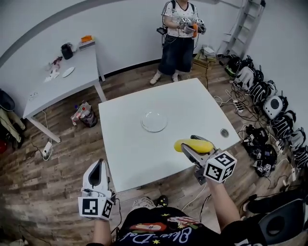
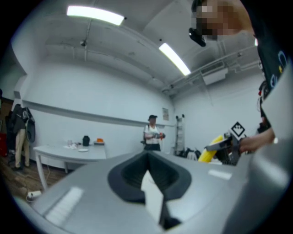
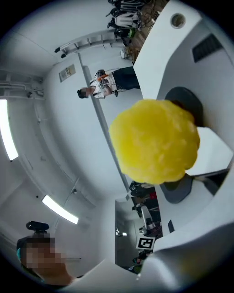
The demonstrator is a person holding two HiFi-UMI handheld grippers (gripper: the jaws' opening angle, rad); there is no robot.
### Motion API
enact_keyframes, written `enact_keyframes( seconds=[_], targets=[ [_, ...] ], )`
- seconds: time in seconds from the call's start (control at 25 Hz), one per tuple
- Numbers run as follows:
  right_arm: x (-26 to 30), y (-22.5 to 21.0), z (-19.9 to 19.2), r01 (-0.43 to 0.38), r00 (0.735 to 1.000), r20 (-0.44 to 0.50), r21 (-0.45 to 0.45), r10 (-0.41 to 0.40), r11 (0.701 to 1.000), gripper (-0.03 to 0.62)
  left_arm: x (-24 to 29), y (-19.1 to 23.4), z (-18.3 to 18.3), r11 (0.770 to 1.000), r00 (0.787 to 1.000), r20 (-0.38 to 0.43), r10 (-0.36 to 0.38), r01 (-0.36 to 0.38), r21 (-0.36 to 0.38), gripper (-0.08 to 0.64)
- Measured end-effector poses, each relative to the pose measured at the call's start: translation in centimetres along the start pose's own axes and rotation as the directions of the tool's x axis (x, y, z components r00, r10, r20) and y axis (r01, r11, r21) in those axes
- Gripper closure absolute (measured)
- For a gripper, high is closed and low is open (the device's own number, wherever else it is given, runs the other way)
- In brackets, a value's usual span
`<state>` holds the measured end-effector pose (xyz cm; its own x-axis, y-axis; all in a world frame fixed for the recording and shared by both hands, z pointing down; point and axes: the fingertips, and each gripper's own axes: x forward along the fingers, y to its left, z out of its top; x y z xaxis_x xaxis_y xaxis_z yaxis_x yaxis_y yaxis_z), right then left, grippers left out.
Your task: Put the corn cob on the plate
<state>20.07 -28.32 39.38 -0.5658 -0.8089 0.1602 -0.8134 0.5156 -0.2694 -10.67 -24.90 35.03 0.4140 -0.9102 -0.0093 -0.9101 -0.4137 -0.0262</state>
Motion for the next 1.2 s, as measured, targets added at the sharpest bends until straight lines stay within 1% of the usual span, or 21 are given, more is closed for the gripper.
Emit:
enact_keyframes(
  seconds=[0.12, 0.2, 0.28, 0.32, 0.4, 0.52, 0.6, 0.68, 0.76, 0.84, 0.92, 0.96, 1.04, 1.2],
  targets=[
    [4.8, -2.5, -0.9, -0.039, 0.990, -0.141, -0.061, 0.030, 0.997, 0.336, 2.9, 1.6, -0.3, 1.000, 1.000, -0.006, 0.020, -0.020, -0.002, 0.566],
    [7.6, -4.3, -1.7, -0.062, 0.969, -0.243, -0.088, 0.039, 0.994, 0.336, 4.8, 2.2, -0.5, 0.999, 0.999, -0.001, 0.033, -0.033, -0.014, 0.566],
    [10.2, -6.1, -2.6, -0.087, 0.937, -0.345, -0.111, 0.044, 0.990, 0.336, 6.6, 2.7, -0.6, 0.999, 0.999, 0.005, 0.035, -0.035, -0.027, 0.566],
    [11.5, -6.8, -3.1, -0.104, 0.916, -0.398, -0.126, 0.046, 0.987, 0.336, 7.5, 2.9, -0.6, 0.999, 0.999, 0.005, 0.033, -0.033, -0.028, 0.566],
    [14.0, -7.9, -3.8, -0.153, 0.863, -0.502, -0.161, 0.052, 0.975, 0.336, 8.9, 3.7, -0.8, 0.999, 0.999, 0.000, 0.035, -0.035, -0.026, 0.566],
    [17.4, -8.8, -4.5, -0.255, 0.763, -0.643, -0.203, 0.068, 0.945, 0.336, 10.1, 5.2, -1.3, 0.997, 0.998, -0.011, 0.059, -0.060, -0.042, 0.566],
    [19.5, -9.4, -5.0, -0.313, 0.684, -0.727, -0.217, 0.062, 0.925, 0.336, 10.7, 6.4, -1.8, 0.995, 0.996, -0.020, 0.083, -0.084, -0.055, 0.566],
    [21.1, -9.9, -6.0, -0.358, 0.592, -0.805, -0.213, 0.045, 0.909, 0.336, 10.8, 7.7, -2.6, 0.992, 0.994, -0.039, 0.104, -0.107, -0.066, 0.566],
    [22.0, -10.1, -7.1, -0.402, 0.489, -0.872, -0.194, 0.030, 0.895, 0.336, 10.5, 8.9, -3.5, 0.988, 0.990, -0.059, 0.129, -0.133, -0.080, 0.566],
    [22.5, -10.6, -8.1, -0.447, 0.389, -0.921, -0.181, 0.008, 0.876, 0.336, 10.2, 9.9, -4.3, 0.983, 0.986, -0.070, 0.155, -0.161, -0.094, 0.566],
    [23.0, -11.3, -8.9, -0.488, 0.301, -0.953, -0.176, -0.025, 0.855, 0.336, 10.0, 10.6, -4.9, 0.977, 0.981, -0.075, 0.177, -0.185, -0.106, 0.566],
    [23.2, -11.5, -9.4, -0.504, 0.263, -0.964, -0.173, -0.041, 0.846, 0.336, 9.8, 10.8, -5.2, 0.974, 0.979, -0.080, 0.186, -0.195, -0.112, 0.566],
    [23.9, -11.8, -10.3, -0.532, 0.201, -0.977, -0.170, -0.072, 0.829, 0.336, 9.6, 11.4, -5.8, 0.971, 0.976, -0.094, 0.199, -0.209, -0.118, 0.566],
    [26.0, -12.0, -11.1, -0.580, 0.105, -0.984, -0.177, -0.143, 0.795, 0.336, 9.5, 12.6, -6.3, 0.965, 0.970, -0.118, 0.214, -0.229, -0.128, 0.566]
  ],
)
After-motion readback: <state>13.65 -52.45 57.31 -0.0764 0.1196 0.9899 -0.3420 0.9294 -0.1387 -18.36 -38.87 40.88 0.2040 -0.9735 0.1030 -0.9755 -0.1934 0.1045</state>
